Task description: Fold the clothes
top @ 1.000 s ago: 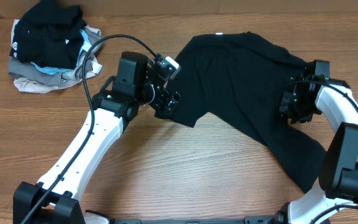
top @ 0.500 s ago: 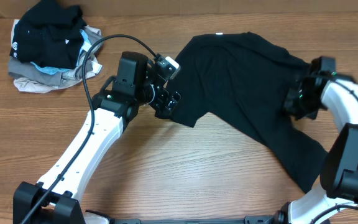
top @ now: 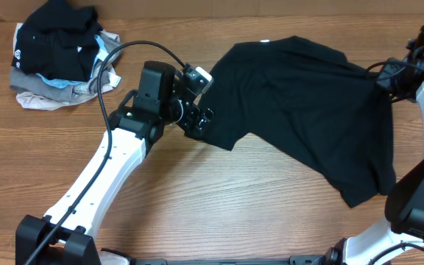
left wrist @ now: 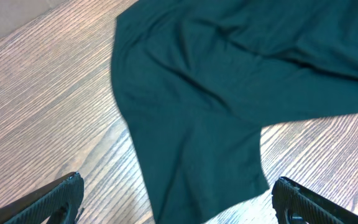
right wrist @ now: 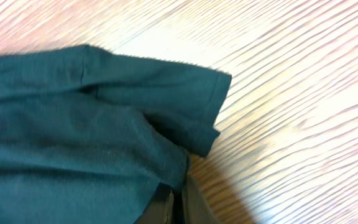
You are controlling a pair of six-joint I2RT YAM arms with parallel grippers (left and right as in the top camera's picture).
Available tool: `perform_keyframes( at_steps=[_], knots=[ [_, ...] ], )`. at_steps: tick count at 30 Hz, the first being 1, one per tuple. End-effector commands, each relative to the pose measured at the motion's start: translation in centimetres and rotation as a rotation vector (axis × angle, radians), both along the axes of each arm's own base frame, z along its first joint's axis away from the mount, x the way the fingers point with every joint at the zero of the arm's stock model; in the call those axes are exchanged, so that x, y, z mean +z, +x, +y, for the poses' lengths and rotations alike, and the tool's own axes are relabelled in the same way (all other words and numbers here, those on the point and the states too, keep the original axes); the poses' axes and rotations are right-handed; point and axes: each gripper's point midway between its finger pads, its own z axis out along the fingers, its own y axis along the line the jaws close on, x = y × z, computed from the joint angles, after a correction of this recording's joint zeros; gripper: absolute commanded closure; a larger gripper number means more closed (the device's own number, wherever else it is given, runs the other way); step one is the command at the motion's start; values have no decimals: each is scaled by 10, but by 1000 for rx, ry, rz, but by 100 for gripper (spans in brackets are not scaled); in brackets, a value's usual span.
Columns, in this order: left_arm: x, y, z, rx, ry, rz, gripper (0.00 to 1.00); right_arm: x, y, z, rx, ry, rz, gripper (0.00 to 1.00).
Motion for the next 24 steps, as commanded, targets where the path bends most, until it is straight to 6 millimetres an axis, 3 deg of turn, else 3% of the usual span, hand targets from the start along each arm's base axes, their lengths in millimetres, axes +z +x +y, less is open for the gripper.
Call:
perform_keyframes(
  at_steps=[1,4,5,8,9,10,11,14,17,21,24],
  knots=[
    [6,6,2,22,9,-18,1,8,1,-32,-83,-96,-13,96],
    [5,5,4,28,17,-14,0,14,4,-44,-115,-104,-54,95],
    [5,5,4,28,18,-13,0,16,4,-48,-135,-100,-65,87],
    [5,5,4,29,18,-13,0,24,2,-55,-173,-77,-83,76],
    [5,5,4,28,17,-14,0,28,2,-55,-168,-64,-85,52],
    [5,6,4,29,17,-14,0,33,2,-52,-160,-51,-89,21],
    [5,5,4,28,16,-14,0,41,4,-46,-142,-24,-97,0],
    [5,5,2,22,11,-12,0,65,8,-21,-65,95,-129,0],
    [-2,6,11,61,46,5,0,90,7,26,56,298,-153,0],
    [-28,7,20,105,108,68,0,85,-15,61,103,442,-63,1],
    [-59,6,21,103,138,145,2,74,-32,72,90,459,32,12]
  ],
)
